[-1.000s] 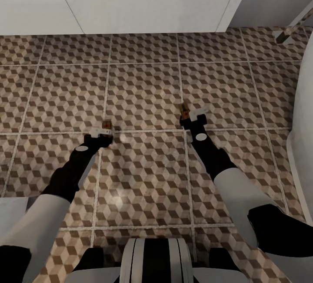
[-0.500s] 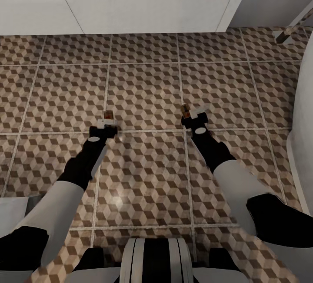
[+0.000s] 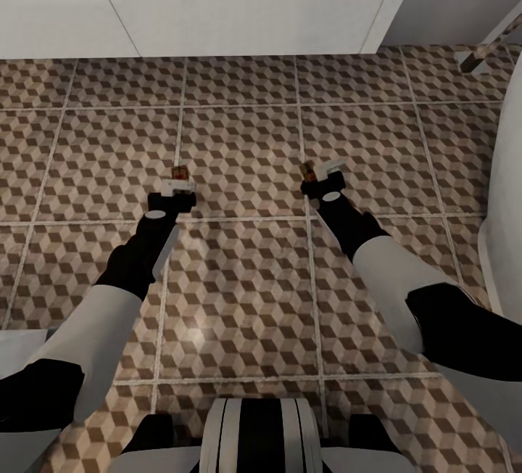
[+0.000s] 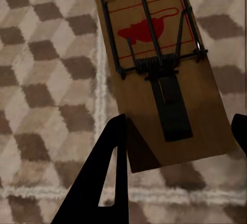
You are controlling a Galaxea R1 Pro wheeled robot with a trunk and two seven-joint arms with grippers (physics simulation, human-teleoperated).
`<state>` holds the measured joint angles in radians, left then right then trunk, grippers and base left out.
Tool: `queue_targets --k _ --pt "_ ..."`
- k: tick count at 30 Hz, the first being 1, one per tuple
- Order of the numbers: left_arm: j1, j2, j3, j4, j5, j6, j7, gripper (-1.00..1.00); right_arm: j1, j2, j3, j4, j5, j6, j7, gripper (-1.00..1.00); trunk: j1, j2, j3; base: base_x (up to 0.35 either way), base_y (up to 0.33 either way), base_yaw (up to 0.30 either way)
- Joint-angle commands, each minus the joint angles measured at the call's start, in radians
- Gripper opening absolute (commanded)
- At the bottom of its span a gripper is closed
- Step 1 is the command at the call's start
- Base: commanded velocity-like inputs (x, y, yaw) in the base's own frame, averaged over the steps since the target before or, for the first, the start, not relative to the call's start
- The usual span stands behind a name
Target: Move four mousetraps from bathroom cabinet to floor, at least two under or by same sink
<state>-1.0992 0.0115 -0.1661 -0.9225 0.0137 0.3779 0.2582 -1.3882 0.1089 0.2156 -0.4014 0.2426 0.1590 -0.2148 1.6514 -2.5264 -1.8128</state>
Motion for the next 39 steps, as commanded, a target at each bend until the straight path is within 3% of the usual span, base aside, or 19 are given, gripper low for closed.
queue_targets --k 1,6,9,15,22,30,39 --pt "-0.001 0.001 -0.005 -0.003 0.0 0.006 0.008 -1.0 -0.001 0.0 0.006 -0.001 0.006 -0.002 -0.005 -1.0 0.0 0.0 -0.001 0.0 0.0 0.0" --pt "-0.001 0.001 -0.007 -0.047 -0.001 0.006 0.007 -1.0 -0.003 0.004 0.008 0.002 0.005 -0.154 -0.007 -1.0 0.0 0.0 -0.001 0.0 0.0 0.0" --pt "-0.001 0.001 -0.013 -0.077 -0.004 0.006 0.007 -1.0 -0.003 0.007 0.007 0.003 0.004 -0.185 -0.006 -1.0 0.0 0.0 -0.001 0.0 0.0 0.0" --pt "-0.002 0.011 -0.018 -0.144 -0.01 0.007 0.005 -1.0 -0.003 0.004 0.006 0.003 0.0 -0.201 0.001 -1.0 0.0 0.0 -0.001 0.0 0.0 0.0" --pt "-0.002 0.013 -0.018 -0.153 -0.011 0.009 0.006 -1.0 -0.003 0.01 0.005 0.013 -0.02 -0.23 0.013 -1.0 0.0 0.0 -0.001 0.0 0.0 0.0" --pt "0.001 0.012 -0.017 -0.165 -0.011 0.011 0.009 -1.0 -0.003 0.005 0.003 0.052 -0.079 -0.283 0.058 -1.0 0.0 0.0 -0.001 0.0 0.0 0.0" --pt "0.003 0.011 -0.017 -0.169 -0.011 0.012 0.009 -1.0 -0.003 0.002 0.004 0.052 -0.084 -0.304 0.055 -1.0 0.0 0.0 -0.001 0.0 0.0 0.0"
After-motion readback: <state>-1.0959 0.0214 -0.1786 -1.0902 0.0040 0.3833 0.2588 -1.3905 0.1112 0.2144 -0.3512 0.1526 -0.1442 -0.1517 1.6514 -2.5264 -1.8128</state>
